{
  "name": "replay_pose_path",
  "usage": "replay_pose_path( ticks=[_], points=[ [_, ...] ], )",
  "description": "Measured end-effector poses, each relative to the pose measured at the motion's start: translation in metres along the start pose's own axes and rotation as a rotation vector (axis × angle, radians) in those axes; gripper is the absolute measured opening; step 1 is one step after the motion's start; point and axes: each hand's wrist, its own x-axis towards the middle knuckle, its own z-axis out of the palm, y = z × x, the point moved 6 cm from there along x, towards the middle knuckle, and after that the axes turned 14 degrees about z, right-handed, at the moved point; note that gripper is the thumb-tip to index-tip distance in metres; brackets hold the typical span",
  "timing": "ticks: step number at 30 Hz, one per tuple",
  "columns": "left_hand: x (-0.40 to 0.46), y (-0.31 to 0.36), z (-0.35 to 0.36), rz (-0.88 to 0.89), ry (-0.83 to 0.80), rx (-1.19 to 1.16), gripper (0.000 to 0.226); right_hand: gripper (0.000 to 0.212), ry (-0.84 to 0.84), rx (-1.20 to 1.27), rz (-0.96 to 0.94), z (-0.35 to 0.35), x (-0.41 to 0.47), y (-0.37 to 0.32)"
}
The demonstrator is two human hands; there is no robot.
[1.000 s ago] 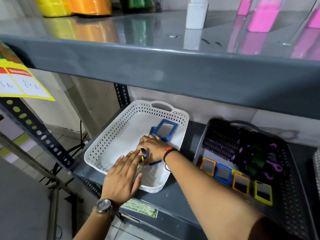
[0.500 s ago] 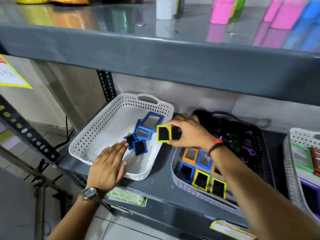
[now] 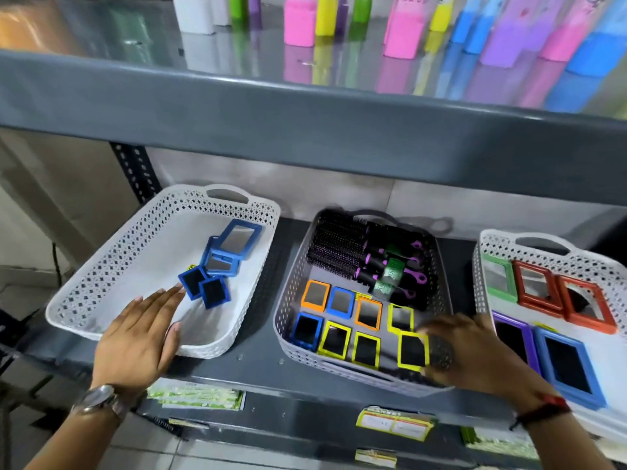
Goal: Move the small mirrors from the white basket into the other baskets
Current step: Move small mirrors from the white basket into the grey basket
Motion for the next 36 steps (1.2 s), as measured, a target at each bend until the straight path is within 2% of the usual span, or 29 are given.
replay_pose_path(
  ticks=[7, 21, 26, 31, 36],
  points=[
    [0.000, 0.001, -0.003, -0.015, 0.004, 0.010, 0.058, 0.063, -0.076, 0.000, 0.026, 0.014, 0.005, -0.008],
    [0.000, 0.000, -0.001, -0.038, -0.028, 0.001, 0.061, 0.058, -0.008, 0.139, -0.029, 0.020, 0.019, -0.038],
    [0.002, 0.001, -0.002, -0.032, -0.013, 0.004, 0.060, 0.055, -0.037, 0.073, -0.045, 0.028, 0.026, -0.048],
    [0.003, 0.002, -0.004, -0.020, 0.008, 0.010, 0.060, 0.034, -0.055, 0.100, -0.045, 0.039, 0.029, -0.046],
    [0.003, 0.002, -0.003, -0.010, 0.025, 0.010, 0.057, 0.031, -0.061, 0.140, -0.060, 0.039, 0.028, -0.046]
  ],
)
